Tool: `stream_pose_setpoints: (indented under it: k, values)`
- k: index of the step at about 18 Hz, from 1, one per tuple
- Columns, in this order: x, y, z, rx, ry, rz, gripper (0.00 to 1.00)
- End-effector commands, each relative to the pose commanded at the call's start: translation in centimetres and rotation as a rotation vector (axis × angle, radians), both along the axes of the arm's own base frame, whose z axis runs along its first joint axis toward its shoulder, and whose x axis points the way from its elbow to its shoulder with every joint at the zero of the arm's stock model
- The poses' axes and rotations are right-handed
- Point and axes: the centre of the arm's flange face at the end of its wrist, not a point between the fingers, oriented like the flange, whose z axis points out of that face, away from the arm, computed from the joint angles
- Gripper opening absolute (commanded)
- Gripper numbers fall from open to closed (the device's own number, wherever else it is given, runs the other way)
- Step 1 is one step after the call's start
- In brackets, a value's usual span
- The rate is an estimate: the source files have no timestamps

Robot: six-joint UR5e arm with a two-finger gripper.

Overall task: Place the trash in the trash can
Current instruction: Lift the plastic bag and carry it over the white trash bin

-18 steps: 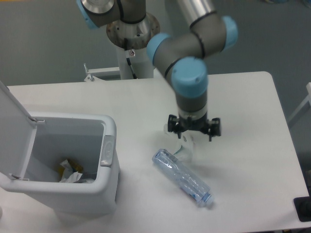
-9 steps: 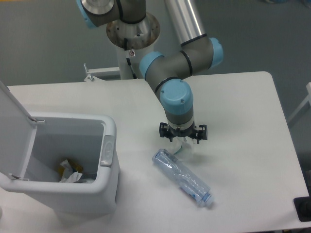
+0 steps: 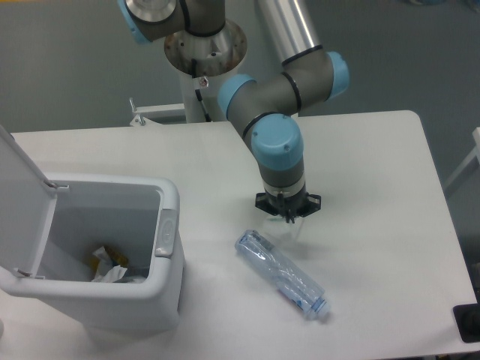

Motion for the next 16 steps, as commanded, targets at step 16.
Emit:
stream_pose_setpoints:
  k: [16]
  values:
    - [2.8,4.9,26.2,0.759,-0.11,0.327,0.0]
